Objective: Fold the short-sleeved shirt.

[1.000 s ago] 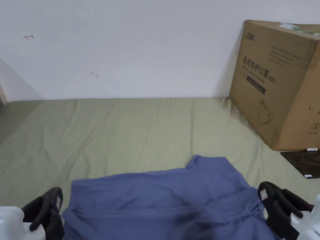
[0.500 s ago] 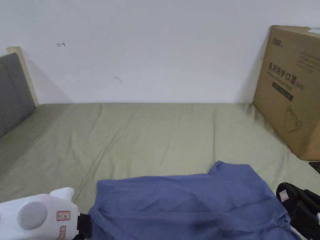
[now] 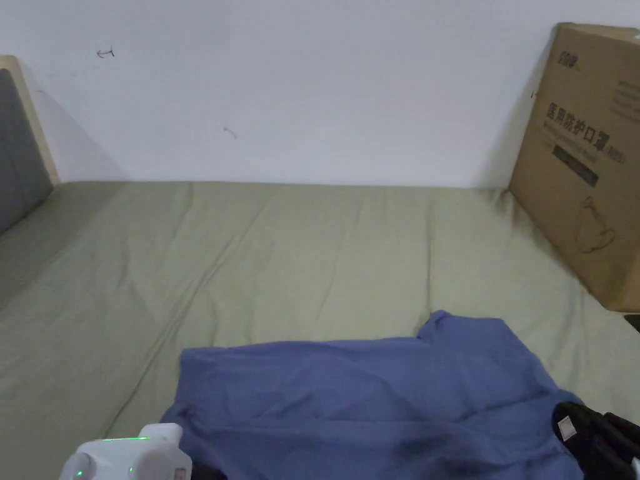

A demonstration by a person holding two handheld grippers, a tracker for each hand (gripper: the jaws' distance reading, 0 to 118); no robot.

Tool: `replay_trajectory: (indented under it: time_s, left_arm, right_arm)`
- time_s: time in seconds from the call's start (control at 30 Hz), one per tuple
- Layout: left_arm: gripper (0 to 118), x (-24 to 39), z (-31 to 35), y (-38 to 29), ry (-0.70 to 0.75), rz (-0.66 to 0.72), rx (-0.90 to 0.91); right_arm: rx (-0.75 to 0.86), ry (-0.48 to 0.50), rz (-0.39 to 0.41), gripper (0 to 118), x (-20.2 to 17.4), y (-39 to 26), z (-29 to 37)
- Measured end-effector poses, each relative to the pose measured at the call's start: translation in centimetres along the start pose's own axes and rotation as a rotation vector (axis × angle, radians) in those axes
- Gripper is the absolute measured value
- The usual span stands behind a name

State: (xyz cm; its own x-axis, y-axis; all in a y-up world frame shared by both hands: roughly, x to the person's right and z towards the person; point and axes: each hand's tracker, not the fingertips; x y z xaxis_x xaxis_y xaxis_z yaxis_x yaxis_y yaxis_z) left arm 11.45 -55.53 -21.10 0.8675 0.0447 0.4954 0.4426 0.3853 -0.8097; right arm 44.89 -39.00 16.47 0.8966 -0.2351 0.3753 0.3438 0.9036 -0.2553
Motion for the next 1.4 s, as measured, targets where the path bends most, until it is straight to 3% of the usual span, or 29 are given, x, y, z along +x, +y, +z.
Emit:
replay_trajectory:
  time_s: [0.07, 0.1, 0.13, 0.17, 0.3, 0.33, 0.43, 0.47, 0.5, 0.6, 0.63, 0.67, 0.7, 0.73, 0.8, 0.83, 0.87, 0.93, 1.03, 1.17, 1.3, 1.4]
  left_arm:
    - [96, 0.4, 2.0, -0.6, 0.015, -0.075, 0.034]
    - [84, 0.3, 3.0, -0.8, 0.012, -0.111, 0.062]
    - [40, 0.1, 3.8, -0.9, -0.039, -0.126, 0.083]
    - [3, -0.1, 4.2, -0.9, -0.015, -0.14, 0.094]
    - [3, -1.6, 8.4, -1.1, -0.097, -0.048, 0.115]
    - [3, -1.4, 9.1, -0.7, -0.085, -0.034, 0.121]
    - [3, -2.2, 9.6, -0.8, -0.098, -0.021, 0.124]
    - [3, -2.0, 9.5, -0.5, -0.092, -0.025, 0.121]
    - [3, -1.9, 9.3, -0.7, -0.081, -0.03, 0.118]
    - [3, -1.1, 9.1, -0.9, -0.074, -0.032, 0.098]
    - [3, -1.0, 9.0, -1.1, -0.071, -0.03, 0.095]
    - [3, -0.9, 8.9, -1.3, -0.068, -0.028, 0.092]
    - [3, -0.9, 8.8, -1.4, -0.068, -0.023, 0.086]
    - [3, -1.0, 8.8, -1.0, -0.071, -0.019, 0.082]
    - [3, -1.1, 9.1, -1.0, -0.079, -0.012, 0.076]
    - [3, -1.1, 9.3, -1.0, -0.083, -0.011, 0.076]
    - [3, -1.4, 9.5, -0.7, -0.089, -0.011, 0.08]
    - [3, -1.4, 10.5, -0.6, -0.092, -0.01, 0.101]
    - [3, -2.3, 12.2, -0.3, -0.125, 0.007, 0.132]
    - [3, -2.7, 15.3, -1.5, -0.044, -0.058, 0.189]
    - [3, -4.8, 16.8, -4.2, -0.102, -0.027, 0.089]
    - [3, -5.8, 14.9, -6.0, -0.121, -0.061, -0.064]
  right_arm:
    - [-0.04, -0.025, -0.009, 2, 1.0, 0.1, -0.7]
    - [-0.077, -0.028, -0.014, 2, 1.8, 0.0, -1.1]
    - [-0.121, -0.025, -0.023, 2, 2.7, -0.1, -1.6]
    - [-0.158, -0.027, -0.037, 2, 3.6, -0.1, -2.1]
    - [-0.276, -0.055, -0.141, 3, 8.6, -0.2, -4.2]
    - [-0.315, -0.09, -0.158, 16, 9.8, -0.2, -5.0]
    - [-0.545, -0.247, -0.223, 108, 13.7, -0.9, -8.3]
    - [-0.618, -0.274, -0.247, 111, 15.0, -1.6, -9.3]
    - [-0.669, -0.313, -0.262, 111, 16.4, -2.4, -10.4]
    - [-0.836, -0.284, -0.329, 110, 19.0, -4.9, -13.2]
    - [-0.879, -0.283, -0.343, 99, 19.3, -5.7, -13.7]
    - [-0.869, -0.29, -0.335, 92, 19.4, -6.3, -14.0]
    - [-0.86, -0.357, -0.261, 88, 19.0, -6.4, -13.8]
    - [-0.84, -0.337, -0.228, 83, 18.6, -6.2, -13.5]
    - [-0.82, -0.318, -0.152, 48, 17.3, -5.5, -12.7]
    - [-0.802, -0.296, -0.114, 19, 16.9, -5.1, -12.2]
    - [-0.792, -0.26, -0.122, 7, 16.6, -4.7, -11.7]
    - [-0.773, -0.157, -0.205, 7, 16.0, -3.8, -10.8]
    - [-0.706, -0.198, -0.12, 7, 14.7, -1.8, -9.2]
    - [-0.679, -0.148, -0.253, 7, 15.3, -0.1, -5.7]
    - [-0.787, -0.085, -0.277, 7, 14.4, -1.3, -1.9]
    - [-0.885, -0.086, -0.238, 7, 13.9, -3.9, -1.2]
